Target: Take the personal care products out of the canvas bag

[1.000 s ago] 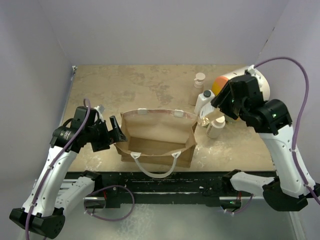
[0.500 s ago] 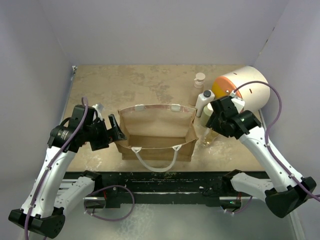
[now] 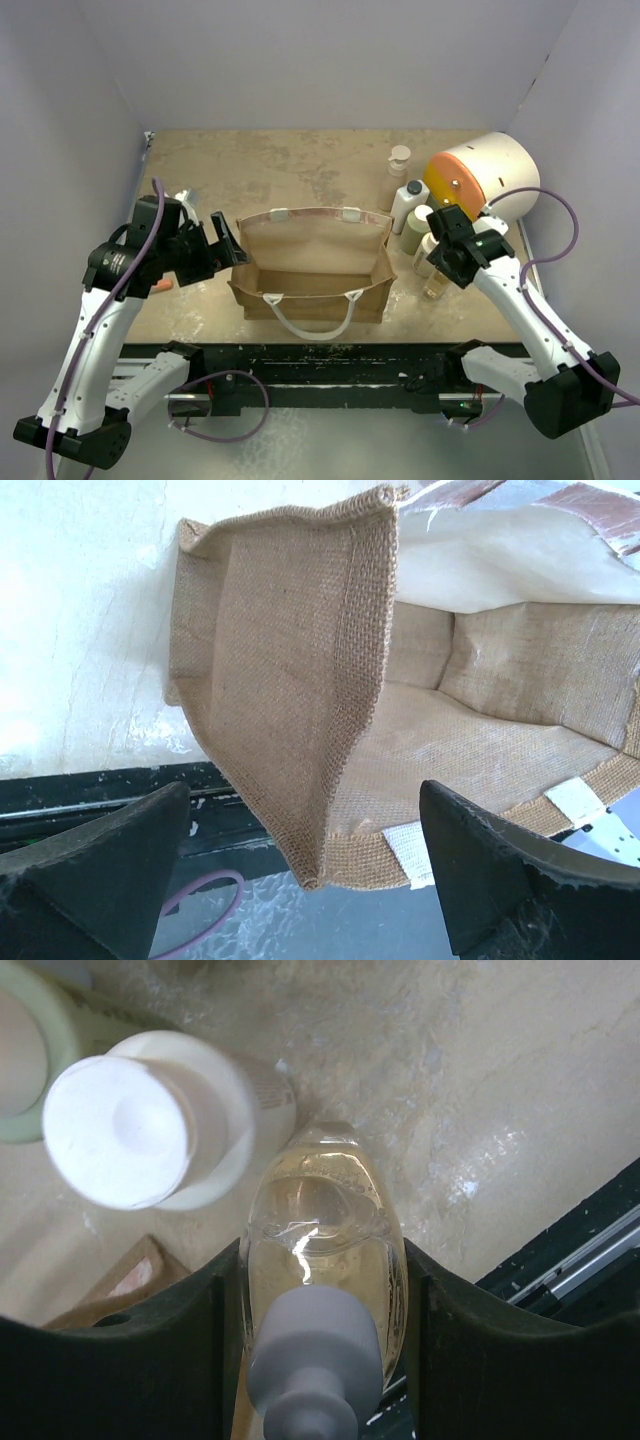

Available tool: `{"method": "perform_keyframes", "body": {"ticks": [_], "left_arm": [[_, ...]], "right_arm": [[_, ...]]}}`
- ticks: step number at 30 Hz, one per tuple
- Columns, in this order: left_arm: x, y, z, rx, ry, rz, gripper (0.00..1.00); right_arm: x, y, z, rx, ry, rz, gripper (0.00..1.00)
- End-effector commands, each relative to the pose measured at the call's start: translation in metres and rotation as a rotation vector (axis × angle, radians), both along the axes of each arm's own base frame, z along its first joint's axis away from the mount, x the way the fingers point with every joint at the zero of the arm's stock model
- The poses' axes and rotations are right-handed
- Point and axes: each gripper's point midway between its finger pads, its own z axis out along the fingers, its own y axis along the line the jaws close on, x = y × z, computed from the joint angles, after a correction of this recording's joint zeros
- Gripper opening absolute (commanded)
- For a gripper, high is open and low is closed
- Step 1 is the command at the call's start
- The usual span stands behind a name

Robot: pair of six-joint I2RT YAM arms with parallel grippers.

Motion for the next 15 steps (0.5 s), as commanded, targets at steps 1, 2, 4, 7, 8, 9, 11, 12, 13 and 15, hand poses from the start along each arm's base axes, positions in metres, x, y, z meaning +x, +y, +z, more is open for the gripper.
{"method": "perform_keyframes", "body": {"ticks": [1,2,4,7,8,9,11,12,13,15], "left_arm": [[0.007,0.006,0.016,0.034,-0.065,-0.004,0.99],[0.007,0.006,0.016,0.036,-0.068,-0.003,0.99],[0.007,0.007,0.018,0.040,-0.072,-0.001,0.99],[0.008,0.007,0.022,0.040,-0.079,-0.002,0.99],[0.008,0.007,0.023,0.040,-0.082,-0.002,0.99],[0.008,0.007,0.025,0.039,-0.085,-0.003,0.99],[0.007,0.008,0.027,0.039,-0.088,-0.001,0.99],[0.006,0.008,0.027,0.039,-0.088,-0.001,0.99],[0.006,0.008,0.027,0.039,-0.089,-0.001,0.99],[0.003,0.009,0.027,0.036,-0.090,0.003,0.99]], "right_arm": [[0.018,-0.020,0.012,-0.064,-0.135,-0.112,0.00],[0.021,-0.021,0.011,-0.069,-0.143,-0.120,0.00],[0.028,-0.021,0.011,-0.072,-0.157,-0.121,0.00],[0.036,-0.019,0.010,-0.067,-0.175,-0.134,0.05],[0.039,-0.019,0.010,-0.064,-0.185,-0.134,0.07],[0.040,-0.018,0.010,-0.061,-0.191,-0.134,0.10],[0.042,-0.017,0.010,-0.052,-0.201,-0.133,0.17],[0.042,-0.016,0.009,-0.049,-0.203,-0.131,0.22],[0.042,-0.016,0.007,-0.046,-0.203,-0.131,0.26],[0.040,-0.016,0.006,-0.040,-0.206,-0.132,0.39]]}}
